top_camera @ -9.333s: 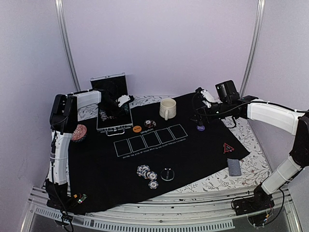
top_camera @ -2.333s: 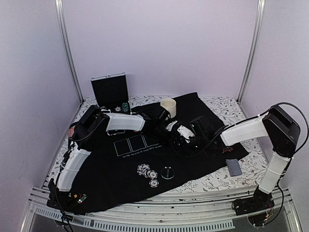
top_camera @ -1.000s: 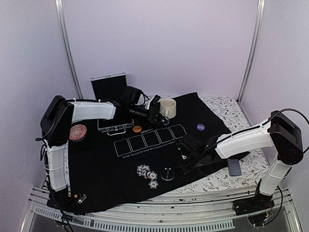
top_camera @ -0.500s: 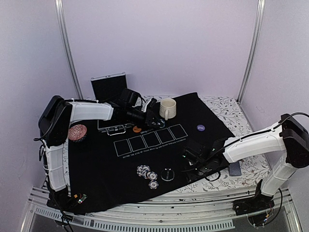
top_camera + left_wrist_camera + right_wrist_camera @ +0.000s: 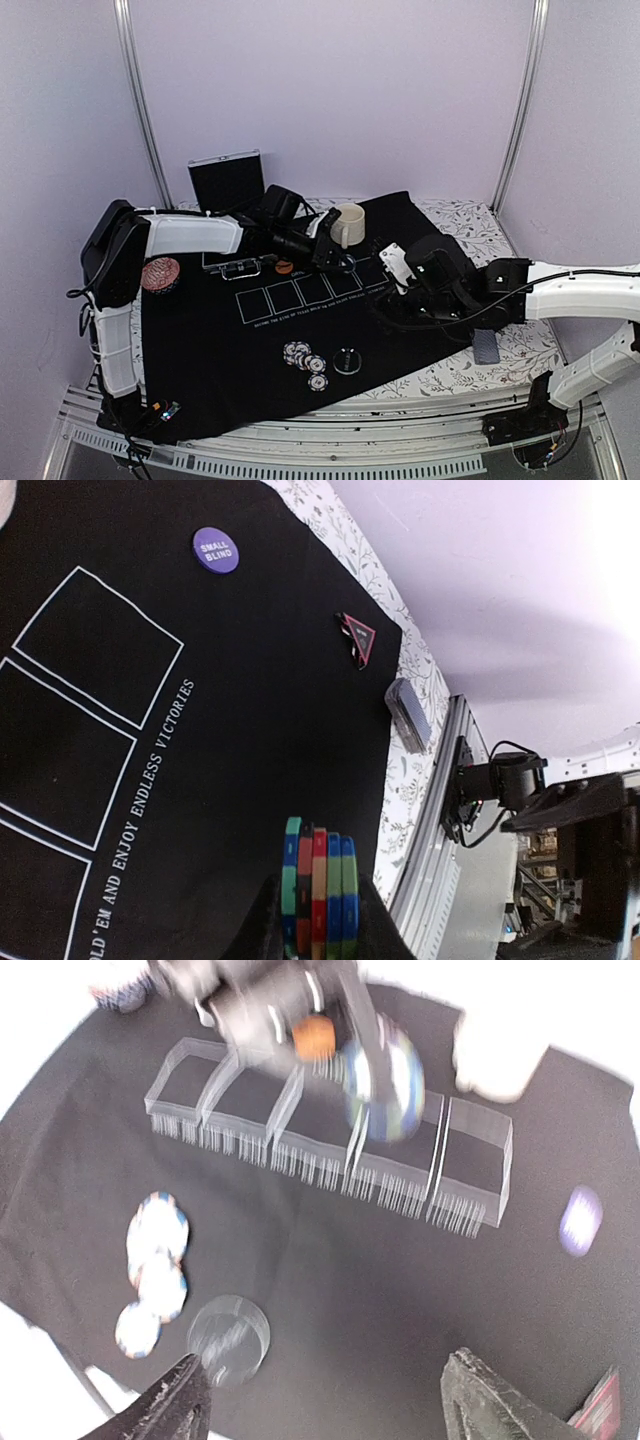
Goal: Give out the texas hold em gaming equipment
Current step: Adjust the poker table mat at the center of the board, then pass from the left arm to the right
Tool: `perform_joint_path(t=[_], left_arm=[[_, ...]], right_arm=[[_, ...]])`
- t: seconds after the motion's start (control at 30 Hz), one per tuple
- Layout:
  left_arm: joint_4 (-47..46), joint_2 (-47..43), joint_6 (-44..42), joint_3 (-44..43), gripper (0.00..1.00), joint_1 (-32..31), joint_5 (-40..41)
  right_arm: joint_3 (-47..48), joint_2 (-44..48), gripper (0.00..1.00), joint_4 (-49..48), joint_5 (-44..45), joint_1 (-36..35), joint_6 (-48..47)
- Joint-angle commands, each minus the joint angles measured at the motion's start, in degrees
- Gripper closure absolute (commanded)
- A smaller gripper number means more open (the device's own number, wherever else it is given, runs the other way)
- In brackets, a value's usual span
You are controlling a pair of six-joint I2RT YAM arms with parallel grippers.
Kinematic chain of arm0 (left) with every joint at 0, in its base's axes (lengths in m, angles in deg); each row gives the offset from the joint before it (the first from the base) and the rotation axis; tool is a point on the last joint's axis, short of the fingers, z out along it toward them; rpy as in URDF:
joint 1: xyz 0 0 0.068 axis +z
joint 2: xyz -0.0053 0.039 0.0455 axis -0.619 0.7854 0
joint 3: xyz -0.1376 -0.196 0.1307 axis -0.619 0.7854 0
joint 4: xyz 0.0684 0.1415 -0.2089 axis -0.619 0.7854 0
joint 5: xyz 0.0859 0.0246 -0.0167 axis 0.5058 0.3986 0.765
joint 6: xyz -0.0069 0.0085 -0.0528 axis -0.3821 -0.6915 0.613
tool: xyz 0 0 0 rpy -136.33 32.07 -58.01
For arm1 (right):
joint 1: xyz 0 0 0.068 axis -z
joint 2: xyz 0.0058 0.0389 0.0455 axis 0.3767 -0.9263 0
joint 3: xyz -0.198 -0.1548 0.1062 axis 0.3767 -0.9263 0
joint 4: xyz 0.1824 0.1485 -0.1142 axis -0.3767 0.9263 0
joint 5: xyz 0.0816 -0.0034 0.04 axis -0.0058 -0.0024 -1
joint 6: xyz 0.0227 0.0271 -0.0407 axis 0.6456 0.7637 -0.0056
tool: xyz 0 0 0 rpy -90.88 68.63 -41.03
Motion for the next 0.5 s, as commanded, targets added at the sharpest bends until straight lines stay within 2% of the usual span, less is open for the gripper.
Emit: perform_joint_path(t=[0.0,0.1,0.17,0.23,0.47], left_arm=[[-0.9,-6.2,0.3,-1.3,1.00,-0.9,-1.8],[-1.2,-7.6,0.9,-1.0,1.00,-1.3,-2.0],[-1.5,-8.4,1.1,-0.7,1.00,-1.4,-1.9],[-1.9,-8.8,1.4,-0.5,1.00,-1.5,-1.8],[-2.0,-9.1,1.7,-0.8,1.00,-1.8,-1.6]], right_arm=[[-2.8,2.9,0.16,-23.7,5.1,0.9,-30.1],[-7.5,4.5,0.17,-35.8,-2.2,4.7,-43.0],[-9.7,4.5,0.18,-42.2,-6.2,6.9,-48.0],[-10.2,3.3,0.19,-44.4,-9.2,8.7,-51.6],[-4.1,-5.7,0.21,-45.3,-8.7,11.5,-56.1]])
